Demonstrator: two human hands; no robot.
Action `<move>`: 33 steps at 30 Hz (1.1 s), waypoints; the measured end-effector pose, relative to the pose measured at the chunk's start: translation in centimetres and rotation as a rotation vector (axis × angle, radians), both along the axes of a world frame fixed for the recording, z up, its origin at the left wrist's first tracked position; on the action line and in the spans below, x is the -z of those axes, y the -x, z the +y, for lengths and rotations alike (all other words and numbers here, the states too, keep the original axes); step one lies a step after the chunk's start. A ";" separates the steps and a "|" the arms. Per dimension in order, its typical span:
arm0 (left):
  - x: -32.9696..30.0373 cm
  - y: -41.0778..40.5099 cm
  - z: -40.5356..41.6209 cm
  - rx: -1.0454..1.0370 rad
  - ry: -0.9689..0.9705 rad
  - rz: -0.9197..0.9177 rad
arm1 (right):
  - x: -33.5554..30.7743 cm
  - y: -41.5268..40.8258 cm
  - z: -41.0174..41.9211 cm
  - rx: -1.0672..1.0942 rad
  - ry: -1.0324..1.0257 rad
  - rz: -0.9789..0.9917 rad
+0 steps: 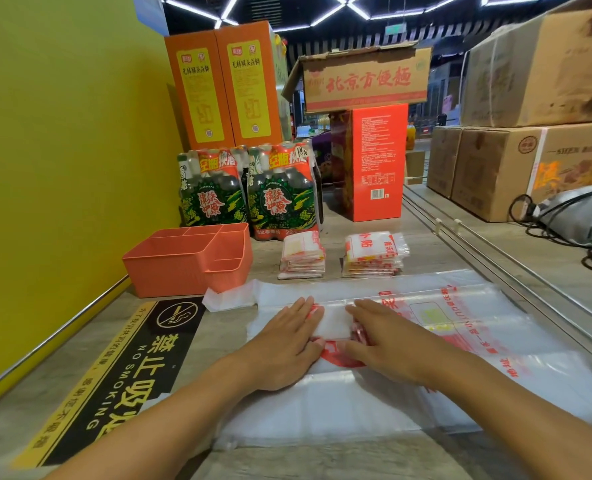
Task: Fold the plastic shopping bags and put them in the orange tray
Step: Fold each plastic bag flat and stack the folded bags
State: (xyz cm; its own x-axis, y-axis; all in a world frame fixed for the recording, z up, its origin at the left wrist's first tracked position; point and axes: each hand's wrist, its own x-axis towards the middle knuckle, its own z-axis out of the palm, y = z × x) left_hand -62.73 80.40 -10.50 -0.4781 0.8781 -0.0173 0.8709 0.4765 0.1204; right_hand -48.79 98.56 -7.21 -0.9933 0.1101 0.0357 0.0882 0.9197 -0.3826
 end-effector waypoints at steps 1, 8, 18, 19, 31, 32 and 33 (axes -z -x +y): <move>0.0 0.0 0.0 -0.003 0.001 -0.008 | 0.0 -0.1 0.2 0.003 0.017 0.007; -0.1 -0.5 0.1 -0.045 -0.068 -0.047 | 0.4 -0.2 0.1 -0.062 0.244 -0.067; 0.0 -1.0 -0.5 -0.095 -0.255 -0.196 | 0.9 0.3 -0.5 -0.037 0.601 -0.006; -0.1 -0.9 -0.6 -0.081 -0.266 -0.200 | 1.1 0.4 -0.6 -0.047 0.619 0.007; 0.1 0.1 -1.3 0.019 -0.341 -0.289 | 1.3 0.3 -2.4 -0.192 0.245 0.019; 0.1 0.1 -1.4 0.009 -0.342 -0.293 | 1.5 0.4 -2.4 -0.203 0.207 0.026; 0.0 0.1 -1.4 -0.007 -0.339 -0.297 | 1.6 0.6 -2.3 -0.200 0.154 0.018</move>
State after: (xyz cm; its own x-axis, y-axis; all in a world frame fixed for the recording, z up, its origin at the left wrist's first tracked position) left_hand -62.80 78.97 -10.47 -0.5022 0.8544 0.1331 0.7715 0.3732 0.5153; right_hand -49.39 96.21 -8.85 -0.9952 -0.0832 0.0521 -0.0981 0.8488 -0.5195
